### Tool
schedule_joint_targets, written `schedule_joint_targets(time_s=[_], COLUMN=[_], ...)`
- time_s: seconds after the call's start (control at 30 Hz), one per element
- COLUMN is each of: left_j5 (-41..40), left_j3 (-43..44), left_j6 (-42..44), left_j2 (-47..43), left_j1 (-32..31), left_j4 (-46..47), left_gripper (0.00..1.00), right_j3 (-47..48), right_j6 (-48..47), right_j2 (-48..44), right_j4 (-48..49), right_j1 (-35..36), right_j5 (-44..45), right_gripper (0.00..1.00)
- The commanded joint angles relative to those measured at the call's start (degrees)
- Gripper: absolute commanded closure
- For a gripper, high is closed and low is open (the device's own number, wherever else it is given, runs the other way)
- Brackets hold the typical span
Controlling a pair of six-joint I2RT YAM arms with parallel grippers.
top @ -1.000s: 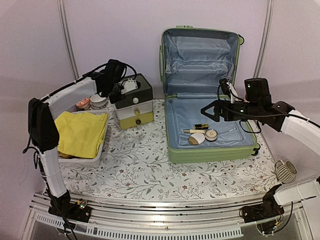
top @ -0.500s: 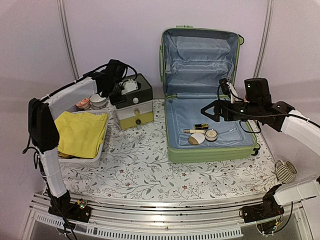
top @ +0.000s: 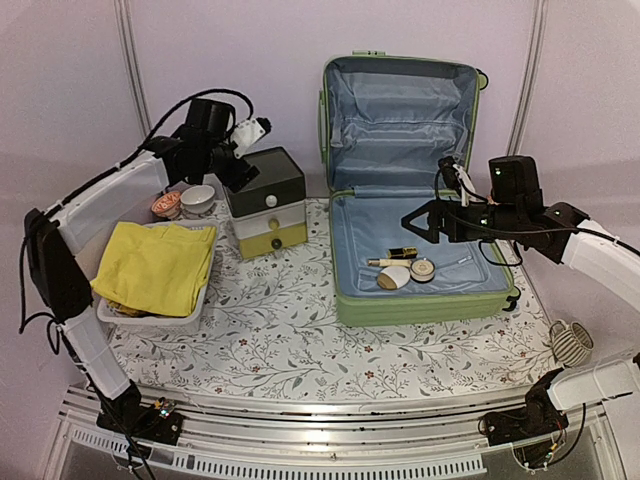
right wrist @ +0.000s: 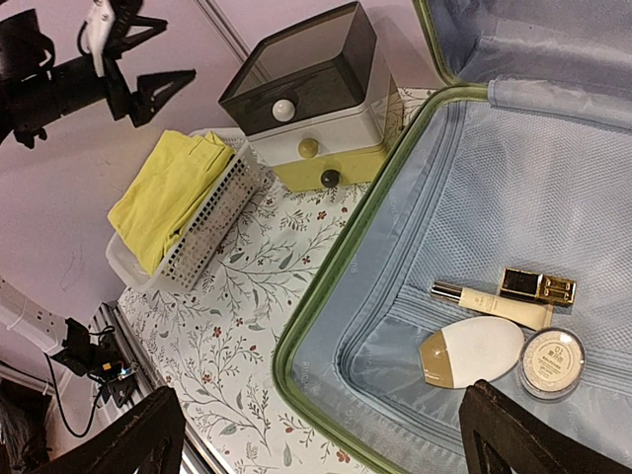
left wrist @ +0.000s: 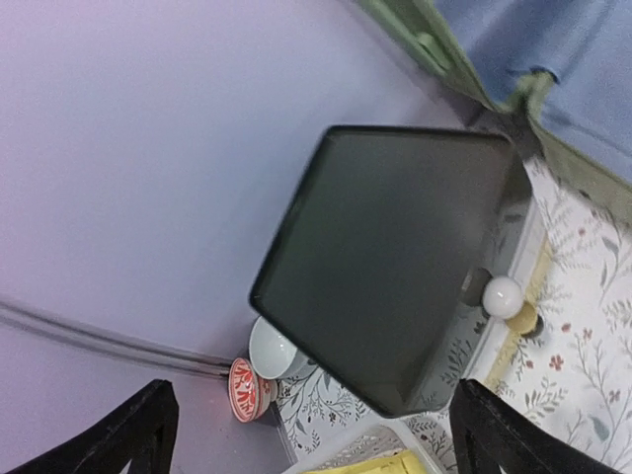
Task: Open, take out, and arrange the luggage
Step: Adjust the storage box at the center of the board.
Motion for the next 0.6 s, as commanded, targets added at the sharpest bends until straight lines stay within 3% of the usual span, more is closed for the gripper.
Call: schedule_joint_targets(time_s=[0.0,0.23,0.57], left_j5=[-7.3,-1.9,6.0], left_j3=[-2.0,9.5,3.0], left_j6=[-18.7,-39.7,-64.2], left_j2=[-5.2,-0.7,-0.8], left_j1=[-0.3,0.6,6.0], left_j4=[11.5,-5.8,-6.8], left_gripper=[0.02,0.02,0.05], right_j3=[1.2,0.8,-0.2], right_j6=[0.3,0.3,0.3], right_j2=[0.0,-0.1,-1.4], right_j4=[1.6,1.9,1.8], right_j1=[-0.3,-0.3,-0.3], right_j5=[-0.6,-0.8,-0.4], right_gripper=[0.01,0.01,0.01])
